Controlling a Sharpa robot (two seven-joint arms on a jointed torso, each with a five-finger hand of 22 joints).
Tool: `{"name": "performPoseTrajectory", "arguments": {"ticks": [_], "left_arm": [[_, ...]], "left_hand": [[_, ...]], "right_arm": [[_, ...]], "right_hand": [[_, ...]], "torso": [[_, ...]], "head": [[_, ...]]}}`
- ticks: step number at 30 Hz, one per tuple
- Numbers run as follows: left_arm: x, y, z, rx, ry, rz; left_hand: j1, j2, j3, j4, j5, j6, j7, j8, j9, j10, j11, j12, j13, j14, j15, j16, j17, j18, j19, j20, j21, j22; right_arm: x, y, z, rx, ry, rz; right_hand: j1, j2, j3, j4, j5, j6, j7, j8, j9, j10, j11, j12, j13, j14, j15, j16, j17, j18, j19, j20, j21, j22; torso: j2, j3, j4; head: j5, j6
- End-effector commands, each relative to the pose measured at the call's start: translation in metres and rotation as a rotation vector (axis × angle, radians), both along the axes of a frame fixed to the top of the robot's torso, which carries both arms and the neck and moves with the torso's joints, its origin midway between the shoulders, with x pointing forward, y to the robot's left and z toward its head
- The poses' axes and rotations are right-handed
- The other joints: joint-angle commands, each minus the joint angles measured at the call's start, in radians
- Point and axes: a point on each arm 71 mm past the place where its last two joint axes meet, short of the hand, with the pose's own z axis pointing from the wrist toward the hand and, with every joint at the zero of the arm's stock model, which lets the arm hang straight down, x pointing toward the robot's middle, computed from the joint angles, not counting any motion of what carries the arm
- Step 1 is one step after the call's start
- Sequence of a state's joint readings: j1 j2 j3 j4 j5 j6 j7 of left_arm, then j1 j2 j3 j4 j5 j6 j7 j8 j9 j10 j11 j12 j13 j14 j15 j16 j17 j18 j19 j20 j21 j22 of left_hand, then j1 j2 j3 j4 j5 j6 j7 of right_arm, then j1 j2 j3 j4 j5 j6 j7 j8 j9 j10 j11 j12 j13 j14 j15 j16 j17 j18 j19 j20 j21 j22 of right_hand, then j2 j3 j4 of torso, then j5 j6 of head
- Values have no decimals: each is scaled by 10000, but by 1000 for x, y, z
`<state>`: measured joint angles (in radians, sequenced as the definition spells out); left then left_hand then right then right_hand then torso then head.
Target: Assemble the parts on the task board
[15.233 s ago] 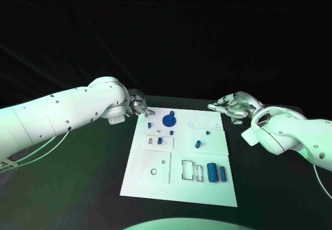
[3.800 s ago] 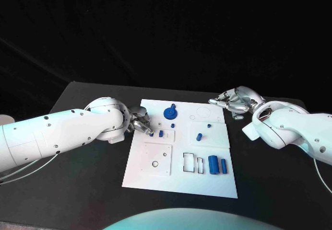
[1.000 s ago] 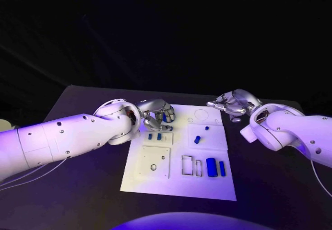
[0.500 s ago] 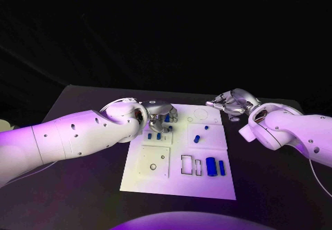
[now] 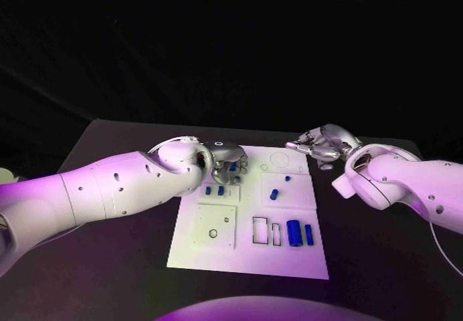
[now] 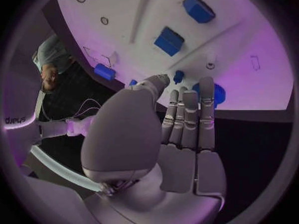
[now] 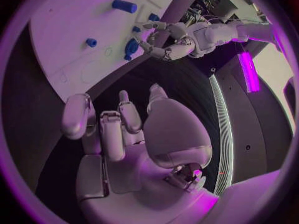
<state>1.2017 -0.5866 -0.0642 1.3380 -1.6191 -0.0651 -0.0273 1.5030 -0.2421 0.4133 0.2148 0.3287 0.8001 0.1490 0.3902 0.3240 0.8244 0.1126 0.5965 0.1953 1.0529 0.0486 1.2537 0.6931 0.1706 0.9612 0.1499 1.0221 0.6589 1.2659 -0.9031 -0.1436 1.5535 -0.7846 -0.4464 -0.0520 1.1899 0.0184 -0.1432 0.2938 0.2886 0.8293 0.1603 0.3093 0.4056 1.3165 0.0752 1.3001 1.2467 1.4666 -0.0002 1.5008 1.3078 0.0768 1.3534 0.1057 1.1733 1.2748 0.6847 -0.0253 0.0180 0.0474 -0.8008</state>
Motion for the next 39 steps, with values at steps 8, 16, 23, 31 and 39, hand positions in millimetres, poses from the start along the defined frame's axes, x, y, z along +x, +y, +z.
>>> {"name": "performPoseTrajectory", "arguments": {"ticks": [8,16,23,31,39], "left_arm": [[4,0,-4,270,150,14],[6,-1,-8,316,299,-2],[6,-1,-9,321,412,-66],[4,-3,-10,284,535,-197],[2,-7,-11,248,714,-479]], "left_hand": [[104,32,329,-59,-65,231,-14,-115,-93,272,-24,-80,-126,165,-55,189,-15,138,-98,-80,210,137],[60,4,430,-97,-78,324,2,-167,-135,447,-60,-74,-160,383,-86,381,224,135,-102,-92,321,225],[43,-8,444,-102,-84,339,5,-179,-144,465,-62,-84,-171,425,-88,420,265,126,-76,-92,365,279],[55,2,551,-180,-83,499,2,-173,-153,544,-81,-120,-212,533,-104,547,364,95,10,-94,537,488],[78,90,775,-369,-85,860,-73,-129,-151,774,-167,-202,-293,694,-177,747,496,62,106,-136,814,803]], "right_arm": [[-1,2,1,-161,-197,199],[-1,2,1,-165,-198,217],[-1,3,1,-165,-197,230],[-1,3,1,-165,-194,236],[-1,4,1,-168,-184,241]], "right_hand": [[28,73,-54,-14,34,-67,-33,39,-9,-16,-3,-32,-2,623,19,-34,852,204,-64,19,-53,-16],[28,73,-54,-14,34,-67,-33,39,-9,-16,-3,-32,-2,623,19,-34,852,204,-64,19,-53,-16],[37,98,-75,-7,30,-68,-33,46,-11,-12,-4,-31,-1,621,18,-39,849,205,-66,18,-63,-18],[37,98,-75,-7,30,-68,-33,46,-11,-12,-4,-31,-1,621,18,-39,849,205,-66,18,-63,-18],[38,114,-86,-5,29,-62,-35,53,-11,-8,-6,-30,0,624,17,-36,860,204,-61,17,-60,-13]], "torso": [[-11,8,3],[-13,4,10],[-9,4,27],[-14,3,17],[-6,6,14]], "head": [[-10,9],[-18,-6],[-17,-25],[3,-44],[-2,-58]]}}
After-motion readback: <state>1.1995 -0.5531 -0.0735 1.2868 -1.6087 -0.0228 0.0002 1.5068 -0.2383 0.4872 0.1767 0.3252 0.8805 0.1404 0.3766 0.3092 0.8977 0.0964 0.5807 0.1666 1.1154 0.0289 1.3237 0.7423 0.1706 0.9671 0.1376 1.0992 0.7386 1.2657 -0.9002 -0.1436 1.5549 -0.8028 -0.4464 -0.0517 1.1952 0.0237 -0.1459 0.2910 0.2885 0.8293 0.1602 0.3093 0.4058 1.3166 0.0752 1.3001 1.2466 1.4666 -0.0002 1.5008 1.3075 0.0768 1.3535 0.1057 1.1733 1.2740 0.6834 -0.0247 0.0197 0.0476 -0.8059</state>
